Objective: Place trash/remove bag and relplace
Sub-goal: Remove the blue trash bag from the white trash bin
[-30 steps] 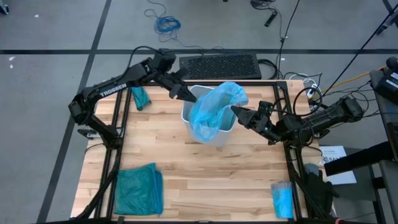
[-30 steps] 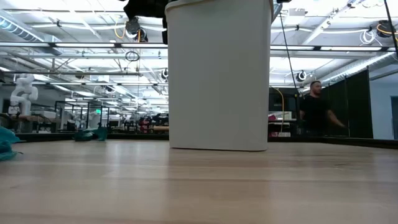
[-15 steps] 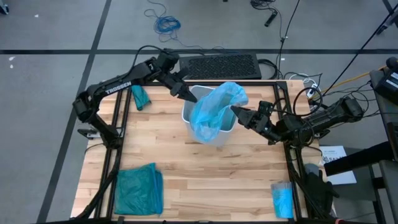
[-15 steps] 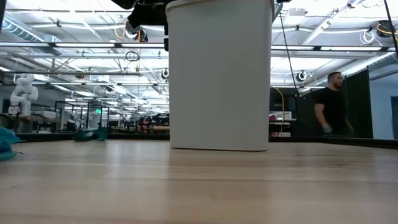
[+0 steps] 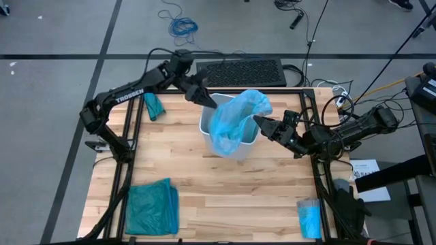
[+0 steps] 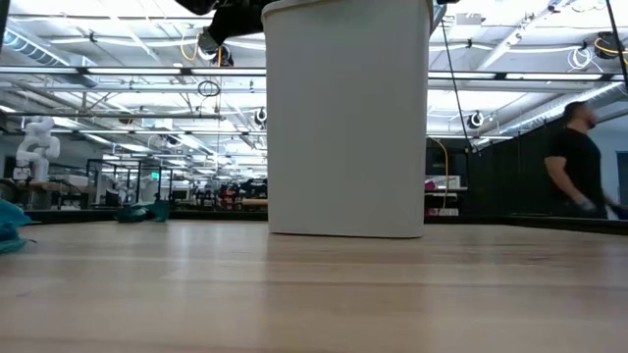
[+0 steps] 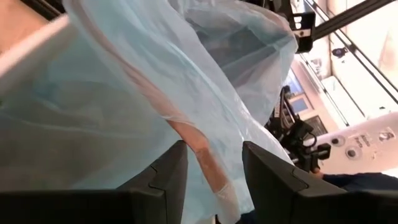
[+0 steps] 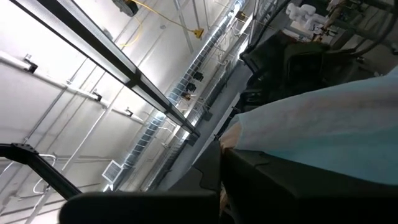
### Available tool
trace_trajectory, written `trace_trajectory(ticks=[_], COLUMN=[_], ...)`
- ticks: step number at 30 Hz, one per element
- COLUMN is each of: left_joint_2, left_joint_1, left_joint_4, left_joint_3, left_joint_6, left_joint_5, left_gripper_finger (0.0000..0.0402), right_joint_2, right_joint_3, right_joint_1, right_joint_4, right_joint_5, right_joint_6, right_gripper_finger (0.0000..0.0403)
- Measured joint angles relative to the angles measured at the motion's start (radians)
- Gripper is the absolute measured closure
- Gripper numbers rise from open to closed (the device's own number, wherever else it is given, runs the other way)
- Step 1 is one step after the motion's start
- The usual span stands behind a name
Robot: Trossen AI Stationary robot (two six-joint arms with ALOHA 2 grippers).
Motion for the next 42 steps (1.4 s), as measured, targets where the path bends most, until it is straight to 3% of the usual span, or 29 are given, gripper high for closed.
trace_trajectory(ticks=[7, 21, 29, 36, 42], left_joint_2=[-0.001, -0.002, -0.002, -0.002, -0.002], left_joint_1=[-0.003, -0.002, -0.002, -0.001, 0.003], left_joint_4=[0.000, 0.052, 0.112, 0.156, 0.168], left_joint_3=[0.000, 0.000, -0.001, 0.005, 0.097], left_joint_6=[0.007, 0.009, 0.013, -0.009, -0.019], left_joint_5=[0.031, -0.008, -0.025, -0.022, -0.003], left_gripper_finger=[0.0284, 0.0326, 0.0395, 0.0400, 0.0401], right_joint_2=[0.000, 0.000, 0.000, 0.000, 0.000], right_joint_3=[0.000, 0.000, 0.000, 0.000, 0.000], right_joint_1=[0.000, 0.000, 0.000, 0.000, 0.000], right_joint_4=[0.000, 0.000, -0.001, -0.001, -0.001], right_joint_5=[0.004, 0.005, 0.005, 0.005, 0.004], right_joint_6=[-0.005, -0.008, -0.008, -0.009, -0.013], right_gripper_finger=[0.0403, 0.0403, 0.0403, 0.0403, 0.0403])
